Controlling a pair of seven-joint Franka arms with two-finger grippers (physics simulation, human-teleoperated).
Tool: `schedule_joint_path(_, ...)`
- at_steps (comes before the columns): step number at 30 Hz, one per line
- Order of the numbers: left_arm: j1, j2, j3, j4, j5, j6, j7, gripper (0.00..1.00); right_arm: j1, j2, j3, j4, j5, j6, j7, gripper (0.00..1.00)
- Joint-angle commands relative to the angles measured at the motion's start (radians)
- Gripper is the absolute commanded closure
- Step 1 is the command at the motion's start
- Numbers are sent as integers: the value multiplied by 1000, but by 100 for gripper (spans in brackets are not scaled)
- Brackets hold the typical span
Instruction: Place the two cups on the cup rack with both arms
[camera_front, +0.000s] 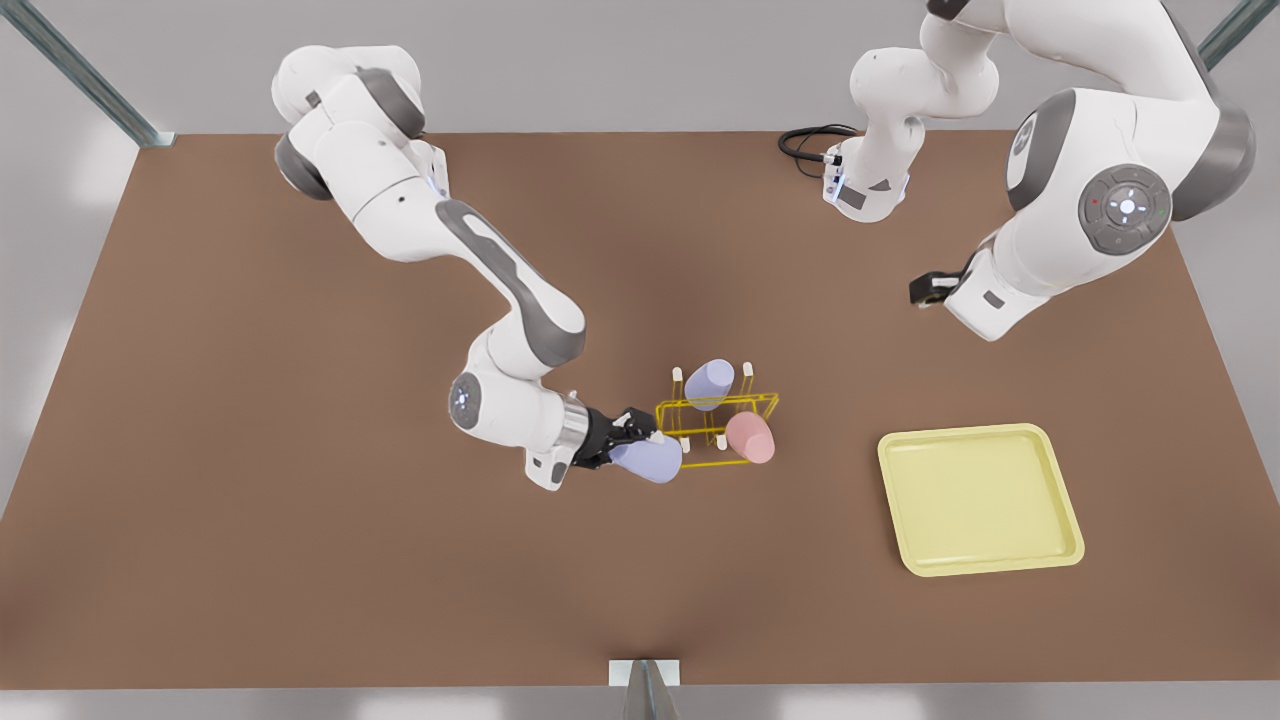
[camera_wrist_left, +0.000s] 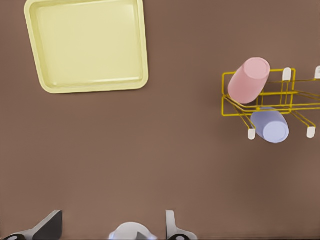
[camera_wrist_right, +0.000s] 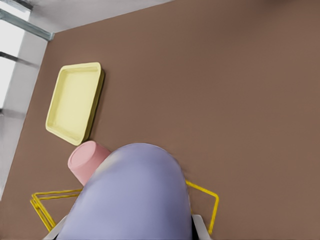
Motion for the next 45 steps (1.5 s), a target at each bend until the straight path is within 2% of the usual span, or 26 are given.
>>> schedule_joint_path(1,0,0,0,0,-2,-17,204,0,9,9,0,12,29,5,7,15)
schedule_joint_path(12,0,0,0,-1,-2,-23,204,0,46,64,1,38,31,26,4,15)
schedule_joint_path(13,0,0,0,-1,-2,-23,204,0,49,67,1,39,31,26,4,13)
schedule_joint_path(15,0,0,0,-1,-2,-23,202,0,54,75,3,46,31,26,5,0)
schedule_joint_path(30,-3,-3,-3,5,4,-25,197,0,63,79,-3,122,129,2,8,0)
schedule_joint_path(31,-4,-3,-5,5,4,-25,200,0,60,56,-11,122,126,-18,11,0)
schedule_joint_path(32,-4,-3,-5,5,5,-25,199,0,61,6,-77,116,121,-90,34,0)
schedule_joint_path(33,-4,-3,-5,5,5,-25,199,0,71,-49,-193,107,97,-239,68,0)
schedule_joint_path(34,-4,-3,-5,5,5,-25,199,0,87,-82,-310,110,-102,-418,117,0)
schedule_joint_path(36,-1,-2,-3,5,8,-20,200,0,78,-123,-354,115,-536,-636,183,0)
schedule_joint_path(37,3,-2,-2,5,7,-19,202,0,75,-155,-475,116,-622,-768,175,0)
schedule_joint_path(39,11,-2,0,5,-2,-20,202,0,75,-319,-546,118,-702,-965,155,0)
schedule_joint_path(40,9,0,-2,5,2,-17,204,0,35,-414,-540,116,-689,-1038,100,0)
schedule_joint_path(41,6,0,-2,5,-1,-17,202,0,-61,-493,-480,104,-682,-1083,99,0)
schedule_joint_path(42,8,-2,-2,5,2,-19,202,0,-179,-643,-368,-5,-692,-1092,100,0)
schedule_joint_path(43,9,-2,-2,10,5,-16,204,0,-245,-723,-308,-69,-692,-1089,94,0)
schedule_joint_path(45,8,0,-2,25,7,-10,204,0,-273,-818,-307,-151,-686,-1086,93,0)
